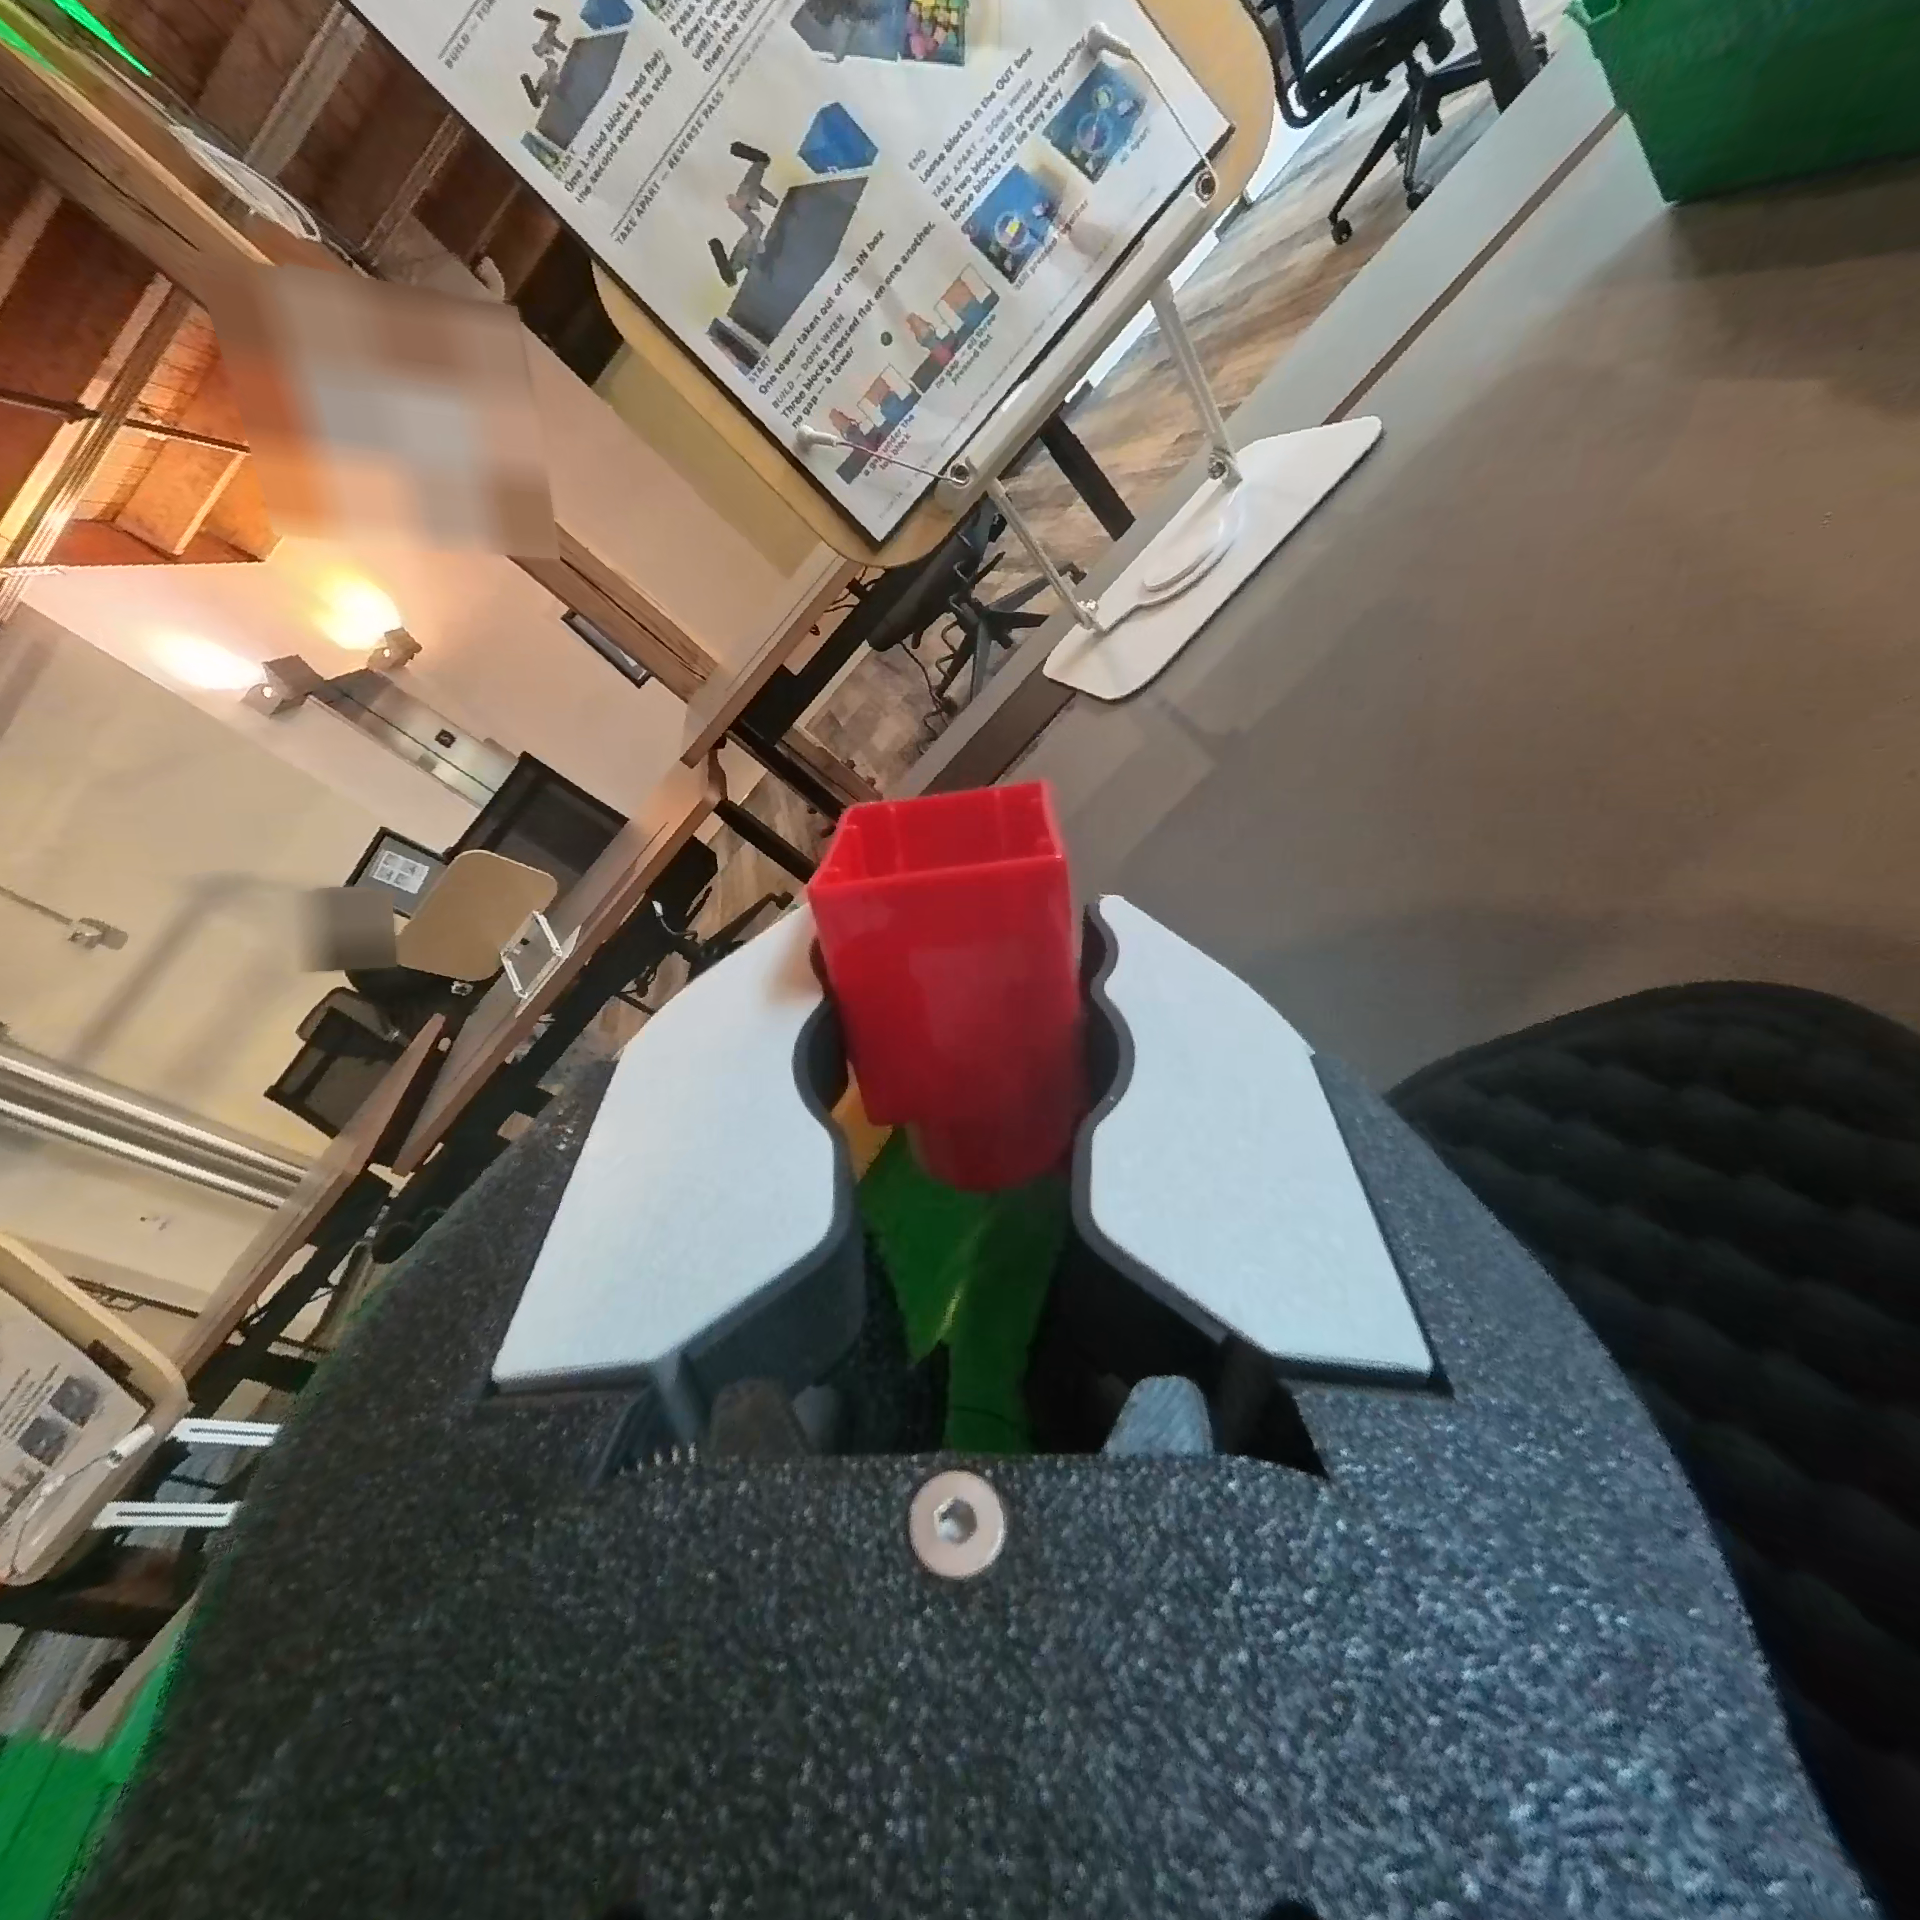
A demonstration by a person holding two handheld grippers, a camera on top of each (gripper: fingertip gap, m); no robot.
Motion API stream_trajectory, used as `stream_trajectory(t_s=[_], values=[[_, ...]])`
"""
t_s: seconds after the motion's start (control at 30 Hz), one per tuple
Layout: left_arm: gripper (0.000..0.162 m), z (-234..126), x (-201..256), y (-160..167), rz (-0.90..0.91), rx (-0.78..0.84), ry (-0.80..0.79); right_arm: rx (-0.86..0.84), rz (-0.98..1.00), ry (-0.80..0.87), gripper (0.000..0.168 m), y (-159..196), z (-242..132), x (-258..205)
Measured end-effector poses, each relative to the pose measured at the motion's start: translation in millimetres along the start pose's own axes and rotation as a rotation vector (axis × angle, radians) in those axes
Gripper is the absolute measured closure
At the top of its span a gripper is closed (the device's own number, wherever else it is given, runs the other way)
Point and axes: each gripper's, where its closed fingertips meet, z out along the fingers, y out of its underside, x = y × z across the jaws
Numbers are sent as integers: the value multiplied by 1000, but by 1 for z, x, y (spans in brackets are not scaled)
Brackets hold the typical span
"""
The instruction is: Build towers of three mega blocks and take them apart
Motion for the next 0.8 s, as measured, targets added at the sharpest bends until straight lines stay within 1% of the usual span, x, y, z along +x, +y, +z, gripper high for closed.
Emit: stream_trajectory(t_s=[0.13, 0.23, 0.4, 0.5, 0.6, 0.8], values=[[120, 1, 1, -3, 1, 8, 9, 64, 71, -55, 130, -6, 2, 0], [120, 2, 3, -5, 10, 9, 14, 76, 92, -77, 130, -8, 4, 0], [120, 4, 5, -10, 18, 20, 22, 76, 83, -52, 128, -12, 8, 5], [120, 5, 6, -12, 23, 20, 24, 91, 117, -64, 124, -17, 11, 5], [120, 6, 6, -11, 31, 15, 25, 76, 92, -29, 120, -17, 13, 9], [120, 8, 7, -9, 36, 8, 25, 78, 87, -7, 120, -18, 13, 15]])
